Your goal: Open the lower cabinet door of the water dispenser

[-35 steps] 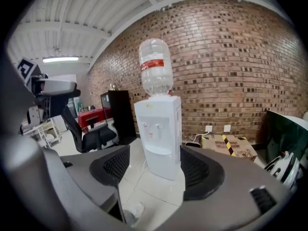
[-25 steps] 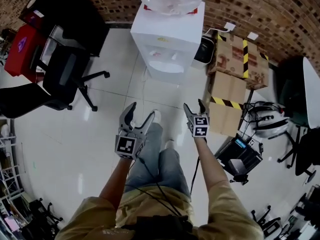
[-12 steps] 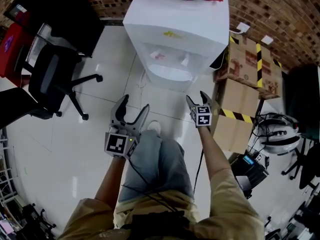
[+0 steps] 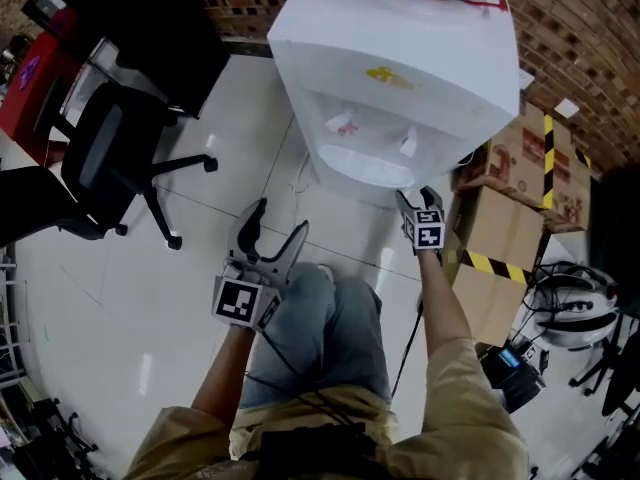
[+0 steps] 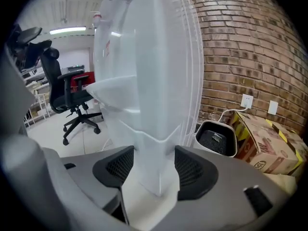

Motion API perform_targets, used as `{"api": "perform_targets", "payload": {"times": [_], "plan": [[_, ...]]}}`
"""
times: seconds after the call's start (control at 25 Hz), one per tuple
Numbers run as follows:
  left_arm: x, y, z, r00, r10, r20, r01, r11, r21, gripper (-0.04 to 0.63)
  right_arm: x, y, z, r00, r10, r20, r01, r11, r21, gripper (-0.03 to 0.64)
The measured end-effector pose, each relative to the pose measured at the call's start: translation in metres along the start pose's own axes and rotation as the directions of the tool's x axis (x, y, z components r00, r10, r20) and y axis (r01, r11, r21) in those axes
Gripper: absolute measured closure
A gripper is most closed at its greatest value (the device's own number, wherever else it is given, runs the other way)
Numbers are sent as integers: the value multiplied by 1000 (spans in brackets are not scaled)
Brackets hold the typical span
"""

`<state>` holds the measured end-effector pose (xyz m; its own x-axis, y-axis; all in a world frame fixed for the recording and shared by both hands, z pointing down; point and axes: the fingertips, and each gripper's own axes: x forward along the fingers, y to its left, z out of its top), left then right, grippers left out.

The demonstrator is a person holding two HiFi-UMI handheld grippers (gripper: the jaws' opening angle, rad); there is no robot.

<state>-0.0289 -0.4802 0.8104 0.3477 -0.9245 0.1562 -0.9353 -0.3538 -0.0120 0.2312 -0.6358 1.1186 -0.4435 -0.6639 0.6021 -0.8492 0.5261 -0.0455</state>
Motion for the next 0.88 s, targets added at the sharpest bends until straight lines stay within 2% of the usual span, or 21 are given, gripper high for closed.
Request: {"api": "perform_targets", "payload": {"times": [0.04, 0.12, 0.32, 0.36, 0.48, 0.68, 0.8, 0.88], "plan": [[0, 3, -1, 1000, 3, 1, -3, 1000, -4, 285, 0, 0, 0, 1000, 2, 5, -2, 1000, -4, 328], [0, 7, -3, 1000, 4, -4, -4, 1000, -8, 285, 0, 1, -2, 1000, 4, 6, -4, 1000, 6, 375], [-9, 3, 2, 1000, -6, -18, 6, 1000, -19, 285, -26, 26, -9, 999, 16, -52, -16, 1000, 11, 412], [-13, 2, 4, 1000, -7, -21, 7, 1000, -18, 285, -35, 35, -16, 998, 30, -64, -30, 1000, 5, 451], [-26, 0, 13, 999, -6, -42, 5, 1000, -20, 285, -62, 74, -38, 989, 109, -102, -109, 994, 6, 479], [-53, -8, 50, 996, 14, -88, -24, 994, -107, 285, -90, 170, -59, 949, 261, -176, -253, 965, 62, 479], [-74, -11, 59, 993, 17, -117, -31, 993, -116, 285, -94, 231, -68, 911, 339, -233, -327, 941, 92, 477], [-91, -13, 67, 991, 23, -135, -40, 992, -121, 285, -95, 258, -69, 891, 369, -263, -337, 928, 160, 459]]}}
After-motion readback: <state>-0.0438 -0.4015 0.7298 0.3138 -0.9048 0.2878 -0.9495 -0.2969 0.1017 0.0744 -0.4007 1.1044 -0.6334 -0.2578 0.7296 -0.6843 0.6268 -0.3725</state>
